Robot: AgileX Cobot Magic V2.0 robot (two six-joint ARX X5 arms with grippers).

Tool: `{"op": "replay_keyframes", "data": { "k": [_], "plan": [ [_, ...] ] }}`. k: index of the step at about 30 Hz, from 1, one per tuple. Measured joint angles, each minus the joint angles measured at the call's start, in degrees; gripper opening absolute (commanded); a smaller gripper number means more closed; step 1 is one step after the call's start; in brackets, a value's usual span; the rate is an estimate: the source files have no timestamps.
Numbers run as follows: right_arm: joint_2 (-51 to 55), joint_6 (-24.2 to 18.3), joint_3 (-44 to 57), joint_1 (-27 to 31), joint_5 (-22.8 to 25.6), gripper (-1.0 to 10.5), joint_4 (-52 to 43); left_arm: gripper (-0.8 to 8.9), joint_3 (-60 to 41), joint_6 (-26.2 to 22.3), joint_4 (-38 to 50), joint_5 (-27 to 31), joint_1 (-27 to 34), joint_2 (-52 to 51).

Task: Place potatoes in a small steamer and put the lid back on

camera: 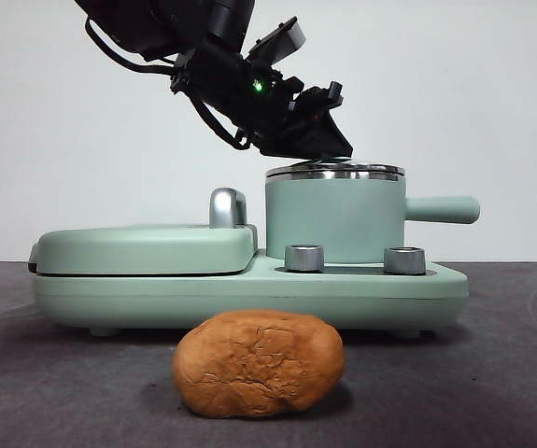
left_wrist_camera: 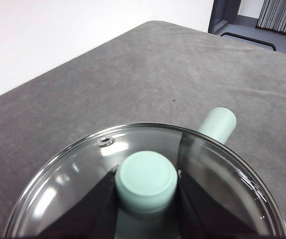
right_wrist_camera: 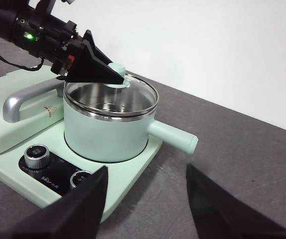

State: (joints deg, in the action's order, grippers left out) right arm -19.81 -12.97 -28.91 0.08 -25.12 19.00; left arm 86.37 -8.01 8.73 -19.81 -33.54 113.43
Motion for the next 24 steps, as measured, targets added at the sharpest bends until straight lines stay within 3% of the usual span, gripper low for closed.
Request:
{"op": "replay_keyframes", "data": {
  "k": [24],
  "plan": [
    [0.0, 0.0, 0.0, -0.35, 0.02, 2.5, 0.02, 0.11, -0.02, -4.92, -2.1, 1.68, -1.2, -4.83]
  ]
}}
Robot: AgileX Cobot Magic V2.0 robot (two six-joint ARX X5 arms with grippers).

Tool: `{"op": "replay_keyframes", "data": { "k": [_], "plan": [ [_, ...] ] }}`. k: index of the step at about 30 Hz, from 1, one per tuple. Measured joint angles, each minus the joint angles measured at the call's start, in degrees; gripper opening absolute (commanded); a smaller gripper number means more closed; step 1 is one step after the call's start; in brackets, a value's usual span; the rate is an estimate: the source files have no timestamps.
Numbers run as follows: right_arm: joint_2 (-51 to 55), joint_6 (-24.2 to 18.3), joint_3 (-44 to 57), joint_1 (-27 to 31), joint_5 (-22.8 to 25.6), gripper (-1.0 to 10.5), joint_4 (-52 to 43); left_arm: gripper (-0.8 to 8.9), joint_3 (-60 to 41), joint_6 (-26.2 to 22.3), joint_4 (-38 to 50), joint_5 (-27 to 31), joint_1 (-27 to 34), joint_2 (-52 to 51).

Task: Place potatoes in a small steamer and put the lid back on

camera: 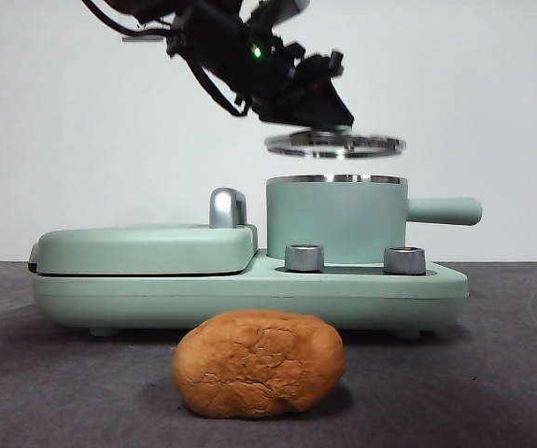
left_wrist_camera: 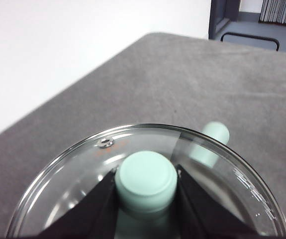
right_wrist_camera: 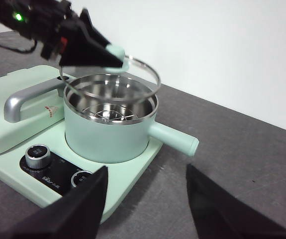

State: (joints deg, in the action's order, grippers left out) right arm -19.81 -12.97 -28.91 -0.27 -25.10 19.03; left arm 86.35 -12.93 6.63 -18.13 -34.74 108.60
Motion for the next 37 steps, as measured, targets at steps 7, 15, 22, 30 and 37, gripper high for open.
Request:
{"op": "replay_keyframes", "data": {
  "k": [7, 15, 22, 30, 37],
  "plan": [
    [0.0, 0.0, 0.0, -0.85, -0.02, 2.5, 0.02, 0.12, 0.0, -0.02, -5.53, 0.07, 0.0, -6.86],
    [0.0, 0.0, 0.0, -3.67, 0.0, 2.5, 1.62, 0.15, 0.0, -0.15, -22.16, 0.22, 0.77, -17.18],
    [-0.98, -0.76, 0.0, -11.08, 0.02, 2.7, 4.0, 0.15, -1.01, -1.03, -29.42, 1.9, 2.12, -21.03],
    [-6.78, -2.08, 0.0, -19.52, 0.0, 3.1, 4.13, 0.15, -7.19, -1.03, -30.99, 4.28, 2.14, -29.66],
    [-13.07, -2.4, 0.0, -26.99, 0.02, 3.3, 3.89, 0.15, -16.85, 0.44, -31.78, 6.82, 3.54, -38.51]
  ]
}}
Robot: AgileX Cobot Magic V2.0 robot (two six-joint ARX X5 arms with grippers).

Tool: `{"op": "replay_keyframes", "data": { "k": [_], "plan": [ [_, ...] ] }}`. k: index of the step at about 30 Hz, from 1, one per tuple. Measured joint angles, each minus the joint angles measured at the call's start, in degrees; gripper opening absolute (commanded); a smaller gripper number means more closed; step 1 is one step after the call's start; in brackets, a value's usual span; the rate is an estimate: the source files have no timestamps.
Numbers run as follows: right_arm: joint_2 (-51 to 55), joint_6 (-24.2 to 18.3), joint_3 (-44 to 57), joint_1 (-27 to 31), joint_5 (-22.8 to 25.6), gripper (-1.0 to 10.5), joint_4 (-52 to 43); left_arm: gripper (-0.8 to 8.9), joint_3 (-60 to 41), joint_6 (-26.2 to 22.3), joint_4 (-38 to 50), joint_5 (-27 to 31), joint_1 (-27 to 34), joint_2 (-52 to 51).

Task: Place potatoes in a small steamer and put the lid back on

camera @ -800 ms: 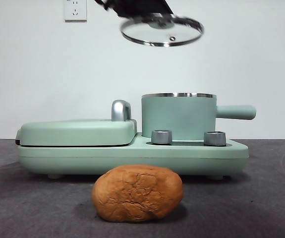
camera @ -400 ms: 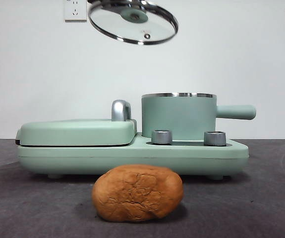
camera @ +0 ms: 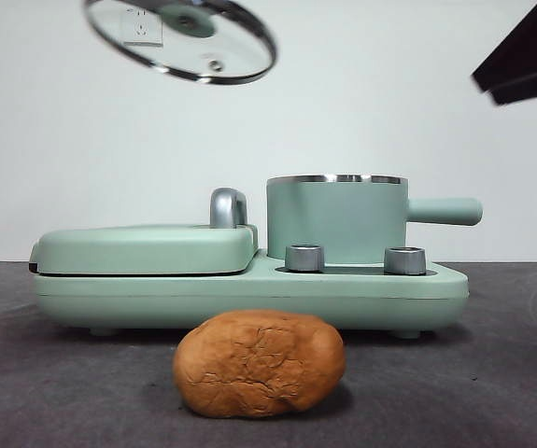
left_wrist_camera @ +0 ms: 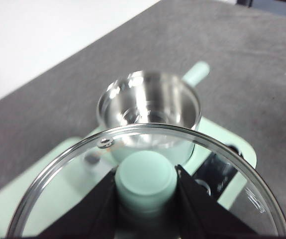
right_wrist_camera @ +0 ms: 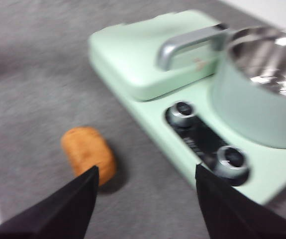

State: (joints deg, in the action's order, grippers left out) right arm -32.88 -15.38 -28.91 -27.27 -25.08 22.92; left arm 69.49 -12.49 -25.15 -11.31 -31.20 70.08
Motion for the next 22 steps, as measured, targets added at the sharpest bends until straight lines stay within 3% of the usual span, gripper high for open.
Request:
{"op": "replay_keyframes", "data": {
  "k": [11, 22],
  "plan": [
    [-14.64, -1.33, 0.0, -11.52, -0.02, 3.8, -6.95, 0.14, -7.37, 5.57, -1.95, 2.49, 2.75, -11.93],
    [-32.06, -1.33, 0.0, -15.8, 0.0, 3.8, -21.7, 0.15, -7.41, 8.28, -3.89, 2.6, 3.23, -12.61]
  ]
}}
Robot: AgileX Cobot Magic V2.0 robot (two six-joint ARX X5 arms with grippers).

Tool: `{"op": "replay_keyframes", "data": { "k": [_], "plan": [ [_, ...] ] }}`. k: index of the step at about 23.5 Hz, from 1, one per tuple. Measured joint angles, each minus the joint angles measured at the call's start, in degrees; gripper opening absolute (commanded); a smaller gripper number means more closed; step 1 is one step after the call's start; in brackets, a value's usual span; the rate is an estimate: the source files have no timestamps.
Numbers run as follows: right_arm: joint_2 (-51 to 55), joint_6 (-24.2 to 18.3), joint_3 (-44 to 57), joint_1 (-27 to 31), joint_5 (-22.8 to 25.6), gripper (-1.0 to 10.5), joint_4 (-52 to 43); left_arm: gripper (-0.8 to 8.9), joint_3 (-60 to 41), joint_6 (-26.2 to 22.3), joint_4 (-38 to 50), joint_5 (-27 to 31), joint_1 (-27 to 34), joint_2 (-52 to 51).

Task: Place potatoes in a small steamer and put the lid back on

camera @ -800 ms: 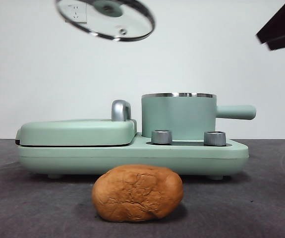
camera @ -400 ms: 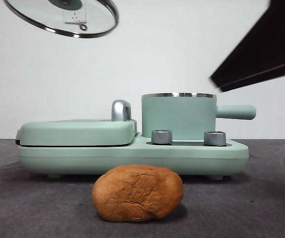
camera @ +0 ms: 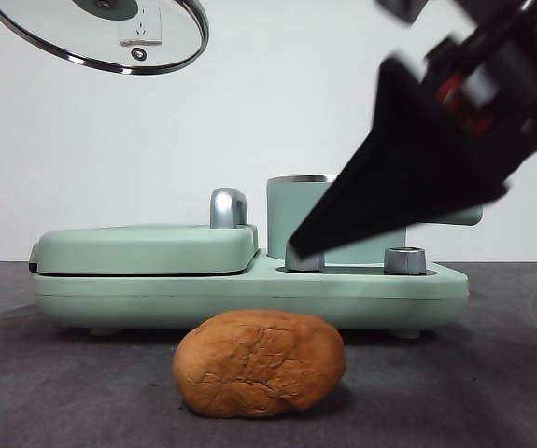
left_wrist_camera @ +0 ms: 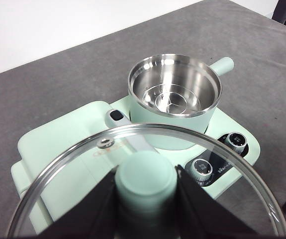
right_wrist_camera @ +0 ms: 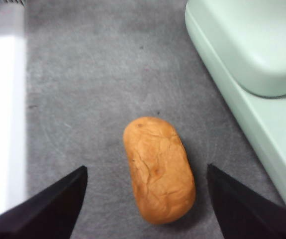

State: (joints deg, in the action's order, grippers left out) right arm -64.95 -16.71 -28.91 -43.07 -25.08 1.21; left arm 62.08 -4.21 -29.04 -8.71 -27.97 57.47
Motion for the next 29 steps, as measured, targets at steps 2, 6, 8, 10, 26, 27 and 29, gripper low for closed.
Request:
{"op": "replay_keyframes", "data": {
  "k": [2, 6, 8, 10, 26, 27, 29],
  "plan": [
    [-2.64, 0.0, 0.0, -0.04, 0.04, 3.8, -1.79, 0.14, 0.0, 0.04, 0.0, -0.02, 0.0, -0.02],
    [-7.48, 0.0, -0.2, -0.07, 0.9, 4.0, -4.5, 0.14, 0.0, 0.42, 0.0, 0.0, 0.0, -0.02],
    [-9.2, 0.0, -0.26, -0.07, 1.18, 4.0, -4.98, 0.14, 0.0, 0.42, 0.0, -0.02, 0.0, -0.02],
    [-10.71, 0.02, -0.44, -0.07, 1.16, 4.0, -4.96, 0.14, 0.0, 0.44, 0.0, 0.0, 0.0, -0.02],
    [-16.31, 1.66, -1.53, -1.25, 1.22, 2.1, -5.53, 0.15, 0.0, 0.42, -0.02, -0.02, 0.07, -0.02],
    [-16.31, 2.27, -1.9, -1.55, 1.22, 2.1, -4.68, 0.14, 0.0, 0.42, 0.0, -0.02, 0.07, -0.02],
    [-16.09, 3.87, -3.43, -1.57, 1.22, 2.1, -1.88, 0.14, 0.0, 0.42, -0.02, 0.0, 0.09, -0.02]
  ]
}}
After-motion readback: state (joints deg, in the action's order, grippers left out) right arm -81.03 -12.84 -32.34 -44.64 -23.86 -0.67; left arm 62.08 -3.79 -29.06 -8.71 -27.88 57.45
